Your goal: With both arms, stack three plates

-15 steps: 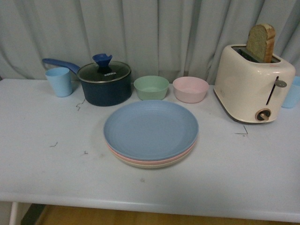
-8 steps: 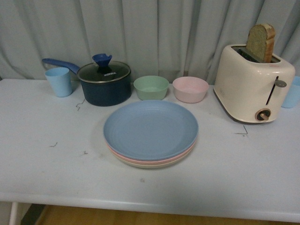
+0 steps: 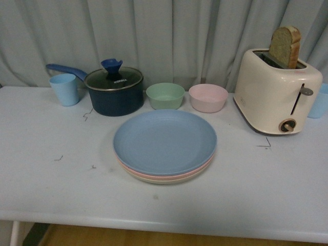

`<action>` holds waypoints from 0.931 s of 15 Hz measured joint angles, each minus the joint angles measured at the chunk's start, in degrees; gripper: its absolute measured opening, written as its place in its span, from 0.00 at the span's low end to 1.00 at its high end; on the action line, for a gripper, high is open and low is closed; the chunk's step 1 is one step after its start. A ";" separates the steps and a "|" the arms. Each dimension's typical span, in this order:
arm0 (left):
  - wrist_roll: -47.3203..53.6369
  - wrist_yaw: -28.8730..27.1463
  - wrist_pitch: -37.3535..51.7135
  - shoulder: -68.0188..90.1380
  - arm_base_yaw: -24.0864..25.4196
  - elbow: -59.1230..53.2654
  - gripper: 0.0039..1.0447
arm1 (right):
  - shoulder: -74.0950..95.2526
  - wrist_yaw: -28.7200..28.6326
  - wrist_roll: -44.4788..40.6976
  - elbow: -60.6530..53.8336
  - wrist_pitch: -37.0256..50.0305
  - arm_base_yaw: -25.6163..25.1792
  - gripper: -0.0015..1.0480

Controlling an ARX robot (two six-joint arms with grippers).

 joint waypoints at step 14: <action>0.00 0.02 0.00 0.00 0.00 0.00 0.94 | -16.98 -0.09 0.00 0.02 -17.70 0.00 0.02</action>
